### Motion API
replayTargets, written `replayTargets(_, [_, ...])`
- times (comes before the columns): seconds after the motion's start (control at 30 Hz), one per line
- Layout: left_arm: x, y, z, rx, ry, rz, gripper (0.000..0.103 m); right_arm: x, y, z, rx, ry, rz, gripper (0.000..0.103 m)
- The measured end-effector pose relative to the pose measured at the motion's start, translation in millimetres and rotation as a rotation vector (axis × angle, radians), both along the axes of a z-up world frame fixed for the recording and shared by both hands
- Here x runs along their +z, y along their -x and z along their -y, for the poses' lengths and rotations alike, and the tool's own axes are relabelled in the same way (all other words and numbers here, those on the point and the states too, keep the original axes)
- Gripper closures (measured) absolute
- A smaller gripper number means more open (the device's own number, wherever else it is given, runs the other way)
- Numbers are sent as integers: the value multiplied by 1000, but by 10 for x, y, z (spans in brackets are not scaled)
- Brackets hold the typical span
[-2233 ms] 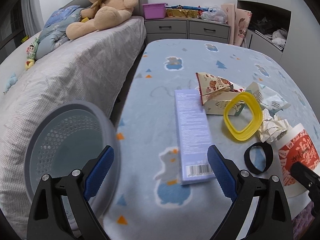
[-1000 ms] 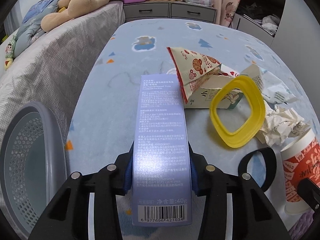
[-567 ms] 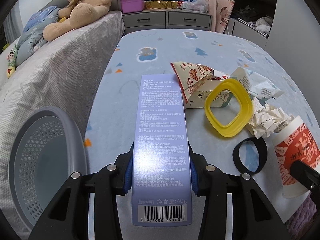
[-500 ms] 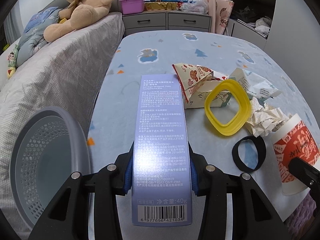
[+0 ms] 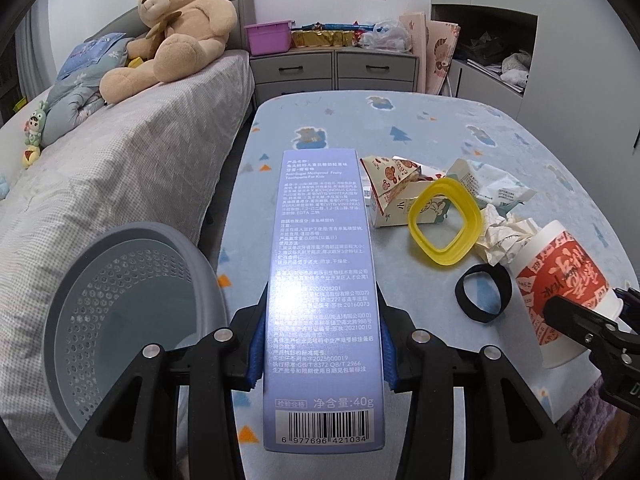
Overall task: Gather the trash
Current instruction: 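Carry the box and cup over the grey wastebasket with both tools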
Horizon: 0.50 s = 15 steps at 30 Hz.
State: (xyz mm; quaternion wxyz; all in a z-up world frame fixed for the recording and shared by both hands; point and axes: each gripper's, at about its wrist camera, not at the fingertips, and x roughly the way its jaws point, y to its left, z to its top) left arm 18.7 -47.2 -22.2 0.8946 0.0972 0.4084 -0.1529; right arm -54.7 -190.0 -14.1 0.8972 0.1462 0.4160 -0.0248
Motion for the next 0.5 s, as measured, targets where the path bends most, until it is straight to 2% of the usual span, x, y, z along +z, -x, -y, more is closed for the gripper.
replayTargets(0.5, [190,125,-434,59,40,37,60,105,-93,-368,67,27,27,38])
